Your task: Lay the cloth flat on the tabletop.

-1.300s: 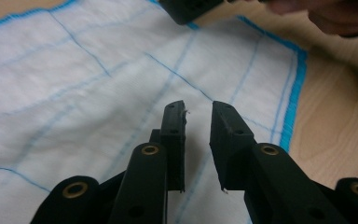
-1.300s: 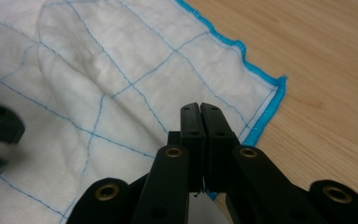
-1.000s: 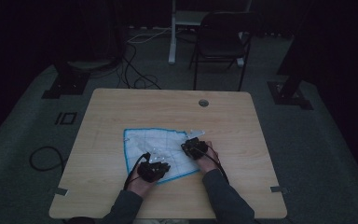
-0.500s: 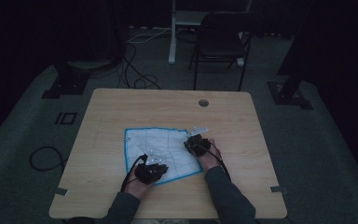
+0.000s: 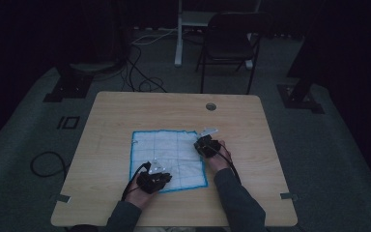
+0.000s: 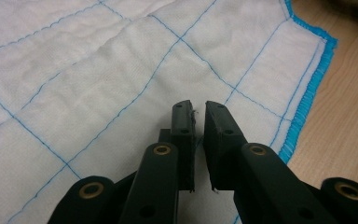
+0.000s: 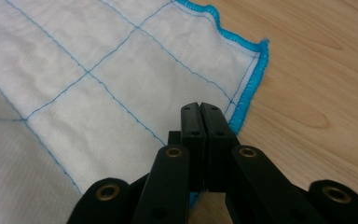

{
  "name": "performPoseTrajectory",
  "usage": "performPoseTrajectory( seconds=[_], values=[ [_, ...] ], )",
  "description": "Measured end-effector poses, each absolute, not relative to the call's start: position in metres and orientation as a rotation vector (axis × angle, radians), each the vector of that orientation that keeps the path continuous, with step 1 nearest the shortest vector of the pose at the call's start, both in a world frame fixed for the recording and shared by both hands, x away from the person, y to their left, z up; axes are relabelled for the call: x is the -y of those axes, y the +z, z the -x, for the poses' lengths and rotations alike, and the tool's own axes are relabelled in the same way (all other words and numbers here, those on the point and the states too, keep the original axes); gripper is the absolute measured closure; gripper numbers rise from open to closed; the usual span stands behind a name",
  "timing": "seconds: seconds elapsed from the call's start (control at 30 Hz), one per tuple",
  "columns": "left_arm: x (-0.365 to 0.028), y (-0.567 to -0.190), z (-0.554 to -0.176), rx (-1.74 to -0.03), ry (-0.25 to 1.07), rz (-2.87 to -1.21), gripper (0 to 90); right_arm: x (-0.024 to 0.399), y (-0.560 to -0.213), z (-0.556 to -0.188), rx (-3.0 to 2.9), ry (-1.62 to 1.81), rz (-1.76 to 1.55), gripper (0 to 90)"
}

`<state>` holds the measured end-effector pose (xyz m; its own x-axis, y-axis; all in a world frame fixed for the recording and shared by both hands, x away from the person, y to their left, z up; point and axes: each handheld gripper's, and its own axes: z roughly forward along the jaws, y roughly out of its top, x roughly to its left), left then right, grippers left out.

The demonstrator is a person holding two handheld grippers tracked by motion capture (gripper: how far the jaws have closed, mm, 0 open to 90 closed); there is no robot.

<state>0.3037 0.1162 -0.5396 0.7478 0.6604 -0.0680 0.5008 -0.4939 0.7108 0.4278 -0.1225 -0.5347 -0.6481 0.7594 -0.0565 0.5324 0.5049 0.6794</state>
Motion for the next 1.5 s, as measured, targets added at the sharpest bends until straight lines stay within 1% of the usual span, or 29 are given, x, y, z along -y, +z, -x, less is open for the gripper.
performPoseTrajectory(
  seconds=[0.4,0.6,0.77,0.83,0.87,0.93,1.07,1.37,1.5],
  values=[
    [-0.116,-0.539,-0.305,-0.818,0.282,-2.230,82.2,0.133,-0.535,-0.439,-2.362,0.893,-1.128,88.6],
    [-0.108,-0.538,-0.313,-0.823,0.295,-2.232,81.7,0.141,-0.535,-0.443,-2.328,0.871,-1.163,88.4],
    [-0.102,-0.538,-0.311,-0.820,0.287,-2.230,80.7,0.149,-0.535,-0.442,-2.316,0.871,-1.196,86.4],
    [-0.102,-0.538,-0.309,-0.817,0.278,-2.225,79.9,0.151,-0.534,-0.441,-2.314,0.871,-1.203,84.0],
    [-0.103,-0.538,-0.308,-0.818,0.275,-2.225,78.5,0.151,-0.534,-0.440,-2.314,0.876,-1.207,81.1],
    [-0.105,-0.536,-0.306,-0.813,0.294,-2.211,76.6,0.152,-0.534,-0.437,-2.310,0.865,-1.204,75.4],
    [-0.118,-0.527,-0.307,-0.839,0.336,-2.167,74.8,0.157,-0.531,-0.428,-2.296,0.909,-1.204,69.9],
    [-0.157,-0.513,-0.320,-0.950,0.438,-2.080,71.6,0.171,-0.530,-0.399,-2.287,1.003,-1.200,62.8],
    [-0.174,-0.514,-0.325,-1.003,0.447,-2.034,69.8,0.177,-0.525,-0.385,-2.269,1.056,-1.205,61.4]
  ],
)
